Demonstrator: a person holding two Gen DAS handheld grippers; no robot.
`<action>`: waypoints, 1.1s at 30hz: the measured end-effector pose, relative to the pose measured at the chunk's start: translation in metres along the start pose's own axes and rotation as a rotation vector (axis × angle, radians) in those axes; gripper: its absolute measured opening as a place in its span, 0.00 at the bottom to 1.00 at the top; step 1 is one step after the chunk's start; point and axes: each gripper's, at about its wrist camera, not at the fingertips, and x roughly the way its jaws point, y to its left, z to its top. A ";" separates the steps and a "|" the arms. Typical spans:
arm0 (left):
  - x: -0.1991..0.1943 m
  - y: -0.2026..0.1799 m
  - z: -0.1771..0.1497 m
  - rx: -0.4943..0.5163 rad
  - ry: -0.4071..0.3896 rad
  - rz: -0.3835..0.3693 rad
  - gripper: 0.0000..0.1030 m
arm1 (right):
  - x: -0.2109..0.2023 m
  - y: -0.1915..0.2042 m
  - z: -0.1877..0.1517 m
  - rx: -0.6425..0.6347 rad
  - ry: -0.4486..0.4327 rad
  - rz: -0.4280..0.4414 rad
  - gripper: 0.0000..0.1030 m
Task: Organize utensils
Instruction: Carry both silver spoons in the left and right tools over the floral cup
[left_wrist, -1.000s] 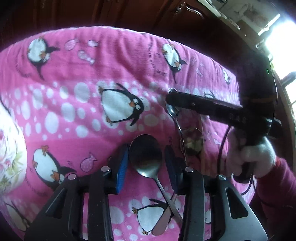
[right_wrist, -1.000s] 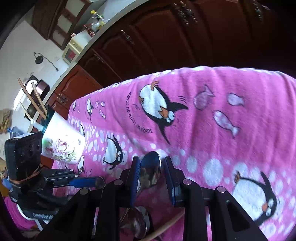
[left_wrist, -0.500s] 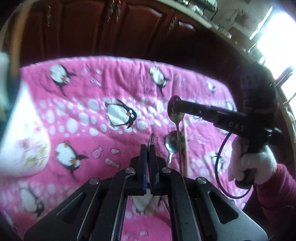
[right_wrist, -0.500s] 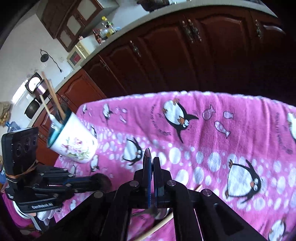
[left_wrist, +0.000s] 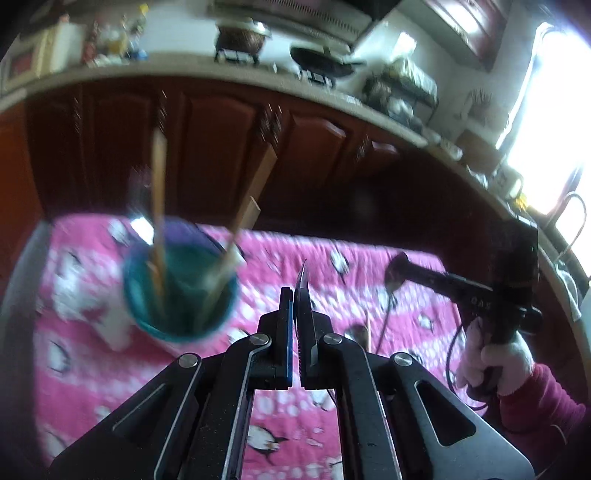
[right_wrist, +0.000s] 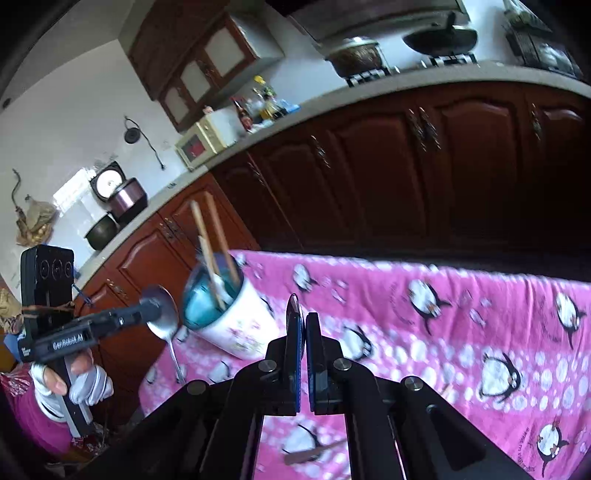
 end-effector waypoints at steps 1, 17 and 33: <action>-0.012 0.006 0.008 -0.001 -0.027 0.013 0.00 | -0.001 0.007 0.005 -0.008 -0.009 0.007 0.02; -0.027 0.084 0.063 0.025 -0.210 0.377 0.01 | 0.061 0.129 0.096 -0.191 -0.149 -0.082 0.02; 0.030 0.095 0.030 0.069 -0.168 0.465 0.01 | 0.122 0.152 0.055 -0.371 -0.118 -0.219 0.02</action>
